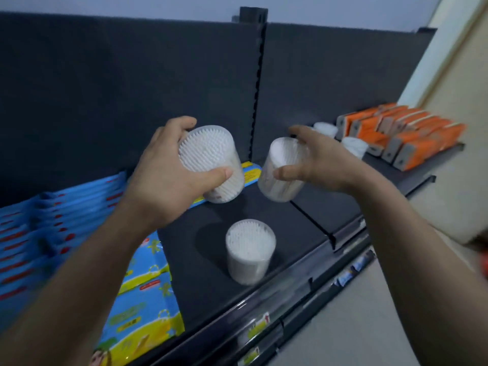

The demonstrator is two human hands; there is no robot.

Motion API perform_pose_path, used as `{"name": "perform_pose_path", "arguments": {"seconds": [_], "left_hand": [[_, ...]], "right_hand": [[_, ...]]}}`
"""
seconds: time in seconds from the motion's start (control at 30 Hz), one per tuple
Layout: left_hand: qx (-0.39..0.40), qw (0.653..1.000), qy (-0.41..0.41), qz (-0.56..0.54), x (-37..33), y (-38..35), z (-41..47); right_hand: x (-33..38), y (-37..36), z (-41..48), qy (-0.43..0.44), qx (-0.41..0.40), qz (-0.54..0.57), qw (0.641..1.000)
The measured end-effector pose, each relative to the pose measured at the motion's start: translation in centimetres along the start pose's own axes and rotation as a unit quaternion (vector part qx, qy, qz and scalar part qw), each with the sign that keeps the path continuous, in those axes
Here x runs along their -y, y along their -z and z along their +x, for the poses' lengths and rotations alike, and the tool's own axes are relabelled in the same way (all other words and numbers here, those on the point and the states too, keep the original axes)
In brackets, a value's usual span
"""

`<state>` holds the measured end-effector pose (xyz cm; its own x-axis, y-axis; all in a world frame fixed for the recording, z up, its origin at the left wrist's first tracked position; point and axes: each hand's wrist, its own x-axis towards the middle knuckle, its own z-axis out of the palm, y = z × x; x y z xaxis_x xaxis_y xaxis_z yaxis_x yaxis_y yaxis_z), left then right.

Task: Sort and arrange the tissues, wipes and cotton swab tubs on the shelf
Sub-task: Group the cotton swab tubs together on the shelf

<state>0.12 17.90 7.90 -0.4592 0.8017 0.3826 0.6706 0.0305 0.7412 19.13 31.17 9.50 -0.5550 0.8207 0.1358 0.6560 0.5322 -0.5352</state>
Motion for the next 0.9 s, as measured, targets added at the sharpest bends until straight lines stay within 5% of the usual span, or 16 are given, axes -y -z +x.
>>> {"name": "perform_pose_path", "arguments": {"seconds": [0.47,0.9], "left_hand": [[0.058,0.998,-0.013,0.021,-11.0,-18.0,4.5],[0.178,0.980,0.083,0.041,-13.7,-29.6,6.9]], "right_hand": [[-18.4,11.5,1.4,-0.004,0.036,0.013,0.999],[-30.6,16.2,5.8,-0.057,0.219,-0.011,0.974]]}}
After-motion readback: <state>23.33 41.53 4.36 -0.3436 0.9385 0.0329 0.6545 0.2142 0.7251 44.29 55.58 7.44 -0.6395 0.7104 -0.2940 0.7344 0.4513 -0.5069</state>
